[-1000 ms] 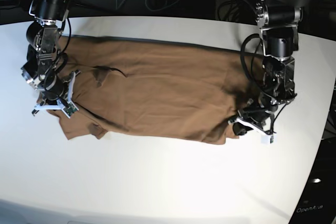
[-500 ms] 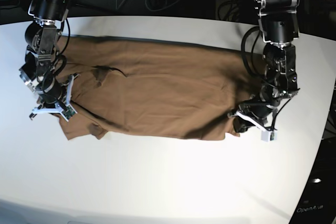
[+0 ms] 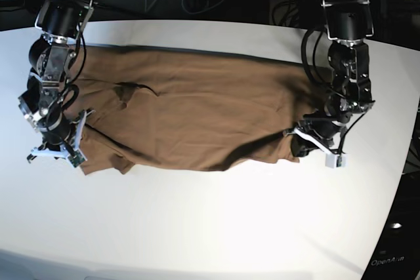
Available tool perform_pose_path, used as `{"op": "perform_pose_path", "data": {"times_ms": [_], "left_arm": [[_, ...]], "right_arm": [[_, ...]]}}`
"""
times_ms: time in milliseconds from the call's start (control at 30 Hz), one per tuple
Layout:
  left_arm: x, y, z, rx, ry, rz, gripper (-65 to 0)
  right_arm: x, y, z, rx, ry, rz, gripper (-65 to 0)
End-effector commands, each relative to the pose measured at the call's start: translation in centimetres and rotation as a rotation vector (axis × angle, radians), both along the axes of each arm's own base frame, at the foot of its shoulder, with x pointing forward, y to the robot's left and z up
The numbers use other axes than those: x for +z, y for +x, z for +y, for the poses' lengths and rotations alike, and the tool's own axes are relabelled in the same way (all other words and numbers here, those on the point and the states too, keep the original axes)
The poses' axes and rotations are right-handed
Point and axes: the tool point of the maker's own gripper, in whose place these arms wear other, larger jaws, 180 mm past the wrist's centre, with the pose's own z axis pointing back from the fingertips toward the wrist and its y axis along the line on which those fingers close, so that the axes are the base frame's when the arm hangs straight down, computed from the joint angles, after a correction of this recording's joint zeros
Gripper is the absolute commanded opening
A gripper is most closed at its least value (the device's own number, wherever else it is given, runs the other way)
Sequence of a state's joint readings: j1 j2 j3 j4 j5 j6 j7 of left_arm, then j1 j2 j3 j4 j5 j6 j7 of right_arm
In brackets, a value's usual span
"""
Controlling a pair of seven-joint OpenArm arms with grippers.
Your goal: Fold the T-shirt properly
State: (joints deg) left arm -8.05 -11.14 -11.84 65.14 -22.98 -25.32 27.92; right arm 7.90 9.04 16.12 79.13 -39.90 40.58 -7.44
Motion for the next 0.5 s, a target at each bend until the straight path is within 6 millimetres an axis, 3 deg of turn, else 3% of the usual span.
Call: {"op": "perform_pose_path", "data": {"times_ms": [0,100,233,467], "left_arm": [[1.9,1.3,0.3,0.004,-0.005,-0.064,-61.4],[1.8,1.2,0.3,0.004,-0.005,-0.061,-61.4],[1.4,0.8,0.6,0.005,0.001,-0.052,-61.4],[1.4,0.8,0.6,0.005,0.001,-0.052,-61.4]], "right_arm": [[2.0,1.9,-0.6,-0.014,0.000,-0.055,-60.5],[1.9,3.7,-1.7,-0.071,0.035,-0.033,-52.8],[0.1,4.8,-1.8,-0.102,0.103,0.018,-42.5],[-1.7,4.5,-1.4,-0.106,0.141,0.065,-39.3]]}}
